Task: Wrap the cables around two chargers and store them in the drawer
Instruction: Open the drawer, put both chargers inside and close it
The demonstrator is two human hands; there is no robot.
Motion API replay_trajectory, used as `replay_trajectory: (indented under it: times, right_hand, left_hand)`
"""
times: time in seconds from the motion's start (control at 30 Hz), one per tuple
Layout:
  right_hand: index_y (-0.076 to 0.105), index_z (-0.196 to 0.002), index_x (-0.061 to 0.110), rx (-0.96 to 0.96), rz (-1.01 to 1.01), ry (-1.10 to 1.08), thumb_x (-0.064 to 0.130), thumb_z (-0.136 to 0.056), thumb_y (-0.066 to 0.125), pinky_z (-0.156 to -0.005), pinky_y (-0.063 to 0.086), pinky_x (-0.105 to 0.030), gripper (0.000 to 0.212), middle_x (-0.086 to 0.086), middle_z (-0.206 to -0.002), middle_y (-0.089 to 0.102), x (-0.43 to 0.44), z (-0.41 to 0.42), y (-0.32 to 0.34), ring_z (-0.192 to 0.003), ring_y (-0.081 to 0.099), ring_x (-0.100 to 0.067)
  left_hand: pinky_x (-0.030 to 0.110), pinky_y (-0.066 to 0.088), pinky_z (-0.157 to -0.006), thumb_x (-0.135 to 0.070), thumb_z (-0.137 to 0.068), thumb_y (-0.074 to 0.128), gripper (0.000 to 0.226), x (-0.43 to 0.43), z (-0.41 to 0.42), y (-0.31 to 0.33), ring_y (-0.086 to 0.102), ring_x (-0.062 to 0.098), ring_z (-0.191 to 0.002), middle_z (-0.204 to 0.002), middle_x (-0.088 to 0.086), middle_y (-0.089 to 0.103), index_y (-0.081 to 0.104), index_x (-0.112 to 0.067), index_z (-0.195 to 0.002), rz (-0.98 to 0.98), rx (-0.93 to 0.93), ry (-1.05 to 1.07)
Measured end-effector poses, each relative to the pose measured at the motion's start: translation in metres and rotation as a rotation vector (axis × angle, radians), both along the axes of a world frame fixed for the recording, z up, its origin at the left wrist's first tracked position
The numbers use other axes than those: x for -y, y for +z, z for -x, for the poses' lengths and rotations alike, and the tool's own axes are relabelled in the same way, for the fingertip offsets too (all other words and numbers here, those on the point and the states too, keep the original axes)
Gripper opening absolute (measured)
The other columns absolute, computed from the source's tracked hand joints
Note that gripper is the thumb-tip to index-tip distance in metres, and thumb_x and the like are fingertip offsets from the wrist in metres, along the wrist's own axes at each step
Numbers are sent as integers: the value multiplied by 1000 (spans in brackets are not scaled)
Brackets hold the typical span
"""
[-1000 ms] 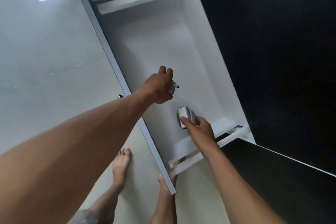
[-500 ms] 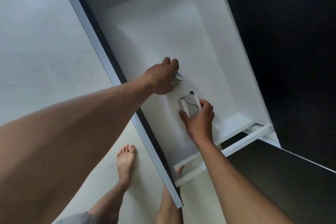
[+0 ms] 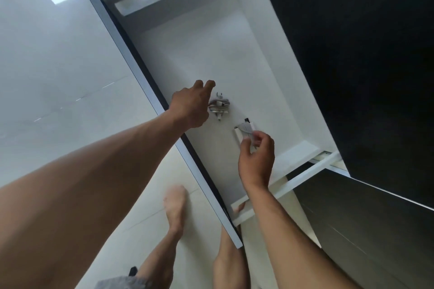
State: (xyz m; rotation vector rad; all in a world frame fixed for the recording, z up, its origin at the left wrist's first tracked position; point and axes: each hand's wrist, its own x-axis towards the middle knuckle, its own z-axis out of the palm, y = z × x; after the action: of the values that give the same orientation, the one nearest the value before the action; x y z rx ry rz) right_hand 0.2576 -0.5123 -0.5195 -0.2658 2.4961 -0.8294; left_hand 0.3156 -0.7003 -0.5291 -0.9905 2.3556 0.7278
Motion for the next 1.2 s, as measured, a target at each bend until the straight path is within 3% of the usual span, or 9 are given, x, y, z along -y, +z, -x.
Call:
replay_trajectory:
  times: [0.07, 0.23, 0.47, 0.63, 0.77, 0.87, 1.0, 1.1, 1.2]
  right_hand:
    - [57, -96, 16, 39, 57, -141, 17, -94, 53, -72, 52, -34, 5, 0, -93, 62, 10, -13, 10, -84, 60, -14]
    - [58, -88, 17, 312, 88, -252, 17, -95, 49, -49, 42, -7, 11, 3, -74, 65, 24, -45, 21, -63, 62, -13]
    - [59, -85, 18, 393, 2, -151, 20, -92, 50, -55, 44, -21, 12, 5, -68, 63, 16, -58, 42, -57, 59, -9]
    - [56, -85, 18, 477, 47, -201, 20, -93, 46, -45, 39, -24, 12, 0, -58, 61, 10, -72, 58, -41, 59, -15]
    - [56, -78, 17, 455, 138, -119, 19, -95, 47, -40, 40, -22, 20, -4, -50, 59, 1, -90, 72, -39, 60, -21]
    - [61, -72, 18, 580, 158, -92, 23, -96, 45, -47, 48, -28, 30, -5, -54, 65, -7, -104, 71, -51, 68, -25]
    - [68, -80, 27, 589, 163, -26, 28, -98, 42, -76, 58, -31, 32, 3, -87, 75, -17, -118, 70, -82, 70, -7]
    - [70, -99, 8, 573, 190, -13, 27, -100, 44, -82, 47, -11, 32, 6, -106, 73, -17, -117, 75, -97, 60, 8]
    - [69, -115, 13, 570, 220, -40, 25, -101, 43, -79, 33, 7, 32, 22, -107, 62, -18, -107, 72, -90, 49, 30]
  left_hand:
    - [35, 39, -65, -12, -88, 56, 61, 3, -4, 7, 61, 35, -91, -130, 11, 51, 32, -19, -143, 27, -4, -4]
    - [39, 41, -85, -22, -93, 49, 30, 7, -14, 26, 62, 34, -100, -114, 10, 66, 59, -12, -120, 212, -180, 3]
    - [40, 26, -107, -21, -88, 52, 38, 19, -45, 49, 35, 32, -130, -132, 12, 50, 54, -13, -125, 358, -281, 413]
    - [31, 39, -104, -4, -84, 50, 48, 4, -58, 58, 36, 27, -125, -135, 11, 39, 48, -10, -131, 249, -386, 770]
    - [7, 35, -89, 6, -86, 48, 61, 2, -55, 57, 41, 18, -119, -136, 8, 33, 36, -15, -143, 159, -444, 1034]
    - [22, 50, -85, -7, -96, 45, 52, -2, -53, 55, 55, 26, -106, -134, 10, 42, 36, -23, -145, 114, -425, 1153]
    - [46, 54, -93, -15, -95, 51, 47, -2, -60, 50, 64, 26, -100, -116, 2, 60, 46, -36, -136, 97, -476, 1233]
    - [44, 55, -89, -18, -93, 57, 38, 1, -56, 55, 64, 22, -89, -98, -4, 61, 47, -29, -128, 42, -450, 1309]
    - [44, 53, -92, -26, -92, 61, 35, 3, -49, 57, 62, 24, -92, -92, -5, 61, 49, -18, -124, -5, -414, 1321]
